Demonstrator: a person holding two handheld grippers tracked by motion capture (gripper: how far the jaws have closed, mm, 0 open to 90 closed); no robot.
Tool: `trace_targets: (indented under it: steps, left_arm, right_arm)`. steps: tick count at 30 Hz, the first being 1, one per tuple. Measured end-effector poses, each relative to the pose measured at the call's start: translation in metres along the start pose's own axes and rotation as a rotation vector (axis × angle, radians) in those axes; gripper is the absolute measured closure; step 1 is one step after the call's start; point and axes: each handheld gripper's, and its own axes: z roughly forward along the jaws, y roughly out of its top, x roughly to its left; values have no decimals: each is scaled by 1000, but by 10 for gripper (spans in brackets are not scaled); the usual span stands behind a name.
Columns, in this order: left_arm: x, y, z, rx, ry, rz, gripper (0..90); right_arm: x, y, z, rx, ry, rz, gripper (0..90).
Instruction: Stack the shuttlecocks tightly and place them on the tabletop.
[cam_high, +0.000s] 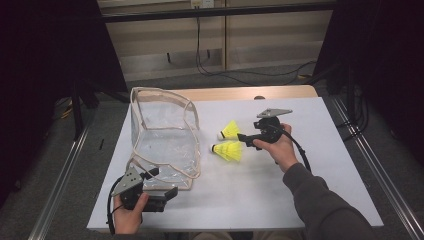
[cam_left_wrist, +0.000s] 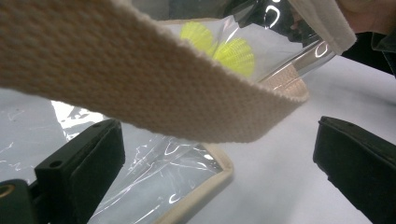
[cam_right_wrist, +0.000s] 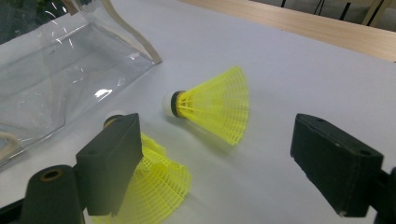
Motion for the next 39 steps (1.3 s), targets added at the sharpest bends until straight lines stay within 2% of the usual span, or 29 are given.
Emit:
trace_targets:
  steps: [39]
  left_arm:
    - [0, -1, 0, 0, 4, 7, 22]
  right_arm:
    - [1, 10, 22, 27, -9, -24, 155]
